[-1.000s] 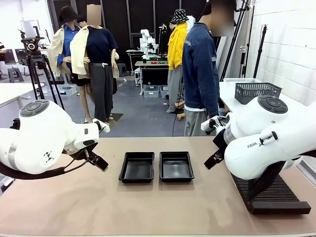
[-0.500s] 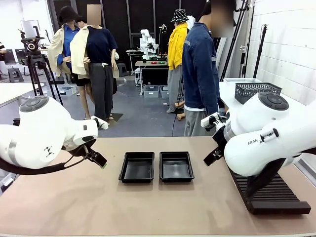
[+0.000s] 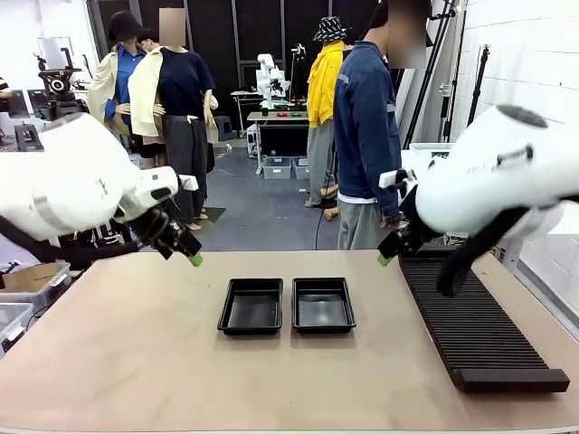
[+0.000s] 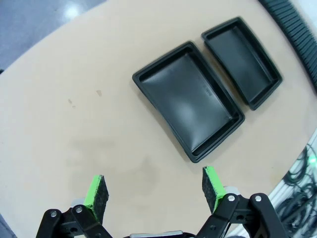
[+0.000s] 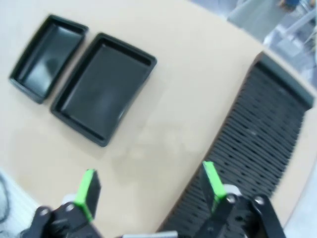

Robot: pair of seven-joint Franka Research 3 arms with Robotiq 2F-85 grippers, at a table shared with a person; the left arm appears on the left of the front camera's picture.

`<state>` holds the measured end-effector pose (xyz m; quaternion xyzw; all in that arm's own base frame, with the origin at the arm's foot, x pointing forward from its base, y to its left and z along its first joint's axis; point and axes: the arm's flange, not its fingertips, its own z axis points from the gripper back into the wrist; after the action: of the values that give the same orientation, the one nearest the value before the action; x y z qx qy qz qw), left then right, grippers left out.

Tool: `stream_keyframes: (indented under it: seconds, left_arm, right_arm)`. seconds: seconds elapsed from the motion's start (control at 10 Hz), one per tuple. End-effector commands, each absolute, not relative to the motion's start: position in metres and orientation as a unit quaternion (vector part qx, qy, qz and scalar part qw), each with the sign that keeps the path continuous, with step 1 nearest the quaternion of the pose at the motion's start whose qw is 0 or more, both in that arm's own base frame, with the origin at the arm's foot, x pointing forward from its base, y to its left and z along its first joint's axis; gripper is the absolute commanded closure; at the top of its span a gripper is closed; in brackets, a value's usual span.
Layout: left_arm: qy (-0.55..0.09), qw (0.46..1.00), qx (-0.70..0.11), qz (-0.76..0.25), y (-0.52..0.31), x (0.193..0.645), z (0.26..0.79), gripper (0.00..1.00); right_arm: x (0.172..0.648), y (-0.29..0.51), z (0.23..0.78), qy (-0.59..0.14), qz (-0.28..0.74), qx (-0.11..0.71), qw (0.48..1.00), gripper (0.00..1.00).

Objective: Inspect and transfer BCBs to ESD trays.
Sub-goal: Pick up the Blank PCB from the PCB Rack and place it in the left ESD tray.

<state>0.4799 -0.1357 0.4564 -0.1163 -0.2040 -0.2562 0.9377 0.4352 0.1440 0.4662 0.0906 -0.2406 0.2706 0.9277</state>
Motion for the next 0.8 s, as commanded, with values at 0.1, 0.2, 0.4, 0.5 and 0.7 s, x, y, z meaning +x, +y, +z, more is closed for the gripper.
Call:
stream_keyframes:
  seconds: [0.1, 0.2, 0.4, 0.5, 0.7]
  left_arm:
    - [-0.151, 0.939, -0.198, -0.236, -0.085, 0.52, 0.475, 0.0]
    - [-0.146, 0.935, -0.229, -0.226, -0.063, 0.522, 0.481, 0.0]
    - [-0.162, 0.921, -0.299, -0.188, -0.004, 0.525, 0.491, 0.0]
    - [-0.181, 0.913, -0.326, -0.167, 0.025, 0.521, 0.496, 0.0]
    - [-0.208, 0.891, -0.385, -0.117, 0.079, 0.519, 0.494, 0.0]
  right_arm:
    - [0.452, 0.104, 0.493, -0.202, 0.234, 0.172, 0.935, 0.0]
    - [0.448, 0.087, 0.499, -0.208, 0.225, 0.206, 0.929, 0.0]
    - [0.436, 0.033, 0.512, -0.236, 0.191, 0.28, 0.911, 0.0]
    - [0.427, 0.008, 0.515, -0.251, 0.177, 0.316, 0.898, 0.0]
    - [0.415, -0.045, 0.52, -0.287, 0.149, 0.391, 0.862, 0.0]
